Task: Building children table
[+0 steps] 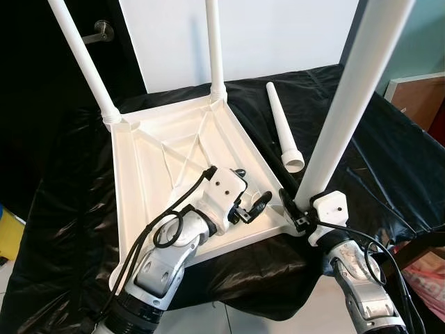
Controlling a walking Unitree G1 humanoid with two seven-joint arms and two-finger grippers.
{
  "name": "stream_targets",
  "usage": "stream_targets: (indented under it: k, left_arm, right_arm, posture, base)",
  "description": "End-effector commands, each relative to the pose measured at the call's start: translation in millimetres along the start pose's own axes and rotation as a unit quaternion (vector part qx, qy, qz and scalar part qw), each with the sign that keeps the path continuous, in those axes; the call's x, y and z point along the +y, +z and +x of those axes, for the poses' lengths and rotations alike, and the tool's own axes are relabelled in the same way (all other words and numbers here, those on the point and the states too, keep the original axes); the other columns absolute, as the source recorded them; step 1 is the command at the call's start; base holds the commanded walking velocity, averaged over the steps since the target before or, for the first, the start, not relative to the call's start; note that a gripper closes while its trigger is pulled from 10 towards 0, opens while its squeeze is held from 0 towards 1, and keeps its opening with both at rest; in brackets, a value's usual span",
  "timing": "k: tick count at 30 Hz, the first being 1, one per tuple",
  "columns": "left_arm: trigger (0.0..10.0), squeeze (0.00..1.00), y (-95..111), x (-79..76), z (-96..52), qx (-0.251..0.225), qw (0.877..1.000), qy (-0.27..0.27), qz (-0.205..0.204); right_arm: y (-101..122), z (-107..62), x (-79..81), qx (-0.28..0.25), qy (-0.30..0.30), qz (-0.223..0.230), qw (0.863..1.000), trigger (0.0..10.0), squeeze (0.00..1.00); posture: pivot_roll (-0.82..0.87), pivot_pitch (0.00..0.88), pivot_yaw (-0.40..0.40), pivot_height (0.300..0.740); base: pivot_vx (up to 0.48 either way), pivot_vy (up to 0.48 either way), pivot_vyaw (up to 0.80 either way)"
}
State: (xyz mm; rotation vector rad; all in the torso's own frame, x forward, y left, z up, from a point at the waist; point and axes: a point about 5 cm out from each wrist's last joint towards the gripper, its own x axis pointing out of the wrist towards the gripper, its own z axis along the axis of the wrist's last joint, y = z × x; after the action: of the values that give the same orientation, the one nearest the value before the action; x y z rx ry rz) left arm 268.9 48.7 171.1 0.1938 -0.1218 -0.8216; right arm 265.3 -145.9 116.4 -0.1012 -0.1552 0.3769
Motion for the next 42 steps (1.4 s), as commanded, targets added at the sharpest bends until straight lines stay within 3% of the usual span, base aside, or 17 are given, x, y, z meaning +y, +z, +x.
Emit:
stream_targets:
  k: [1,13,18,33,34,36,37,38,42]
  left_arm:
    - [10.0,0.00,4,-7.5,0.8,-0.004,0.998,-0.066,0.004]
    - [10.0,0.00,5,-5.0,0.8,-0.004,0.998,-0.064,0.008]
    - [10.0,0.00,6,-4.9,0.6,-0.004,0.998,-0.064,0.009]
    - [10.0,0.00,8,-3.8,-1.9,-0.004,0.998,-0.059,0.014]
    - [10.0,0.00,9,-3.2,-3.5,-0.004,0.998,-0.056,0.017]
    - [10.0,0.00,9,-2.9,-3.9,-0.004,0.998,-0.055,0.017]
    - [10.0,0.00,9,-1.9,-4.3,-0.004,0.999,-0.052,0.017]
    - [10.0,0.00,9,-1.6,-4.4,-0.003,0.999,-0.051,0.017]
    - [10.0,0.00,9,-0.7,-4.5,-0.002,0.999,-0.049,0.019]
  right_arm:
    - [-26,-7.5,9.5,0.080,0.015,0.049,0.995,10.0,0.00]
    - [-31,-4.9,7.3,0.116,0.015,0.049,0.992,10.0,0.00]
    - [-35,-7.7,4.9,0.136,-0.005,0.080,0.987,10.0,0.00]
    - [-43,-9.2,-4.1,0.166,-0.048,0.116,0.978,10.0,0.00]
    - [-46,-9.6,-4.8,0.169,-0.063,0.134,0.974,10.0,0.00]
    - [-44,-9.0,-5.4,0.160,-0.063,0.131,0.976,10.0,0.00]
    - [-33,-8.2,-6.7,0.101,-0.054,0.086,0.990,10.0,0.00]
    - [-27,-8.4,-7.1,0.077,-0.051,0.066,0.994,10.0,0.00]
    - [-21,-11.1,-9.5,0.038,-0.052,0.043,0.997,10.0,0.00]
  posture:
    - [-0.20,0.034,0.057,0.740]
    - [-0.20,0.025,0.058,0.740]
    - [-0.20,0.030,0.059,0.740]
    - [-0.18,0.035,0.052,0.740]
    - [-0.17,0.039,0.052,0.740]
    - [-0.17,0.040,0.051,0.740]
    - [-0.17,0.044,0.049,0.740]
    - [-0.17,0.044,0.049,0.740]
    - [-0.17,0.048,0.051,0.740]
  base:
    - [0.000,0.000,0.00]
    - [0.000,0.000,0.00]
    - [0.000,0.000,0.00]
    - [0.000,0.000,0.00]
    - [0.000,0.000,0.00]
    - [0.000,0.000,0.00]
    - [0.000,0.000,0.00]
    - [0.000,0.000,0.00]
    - [0.000,0.000,0.00]
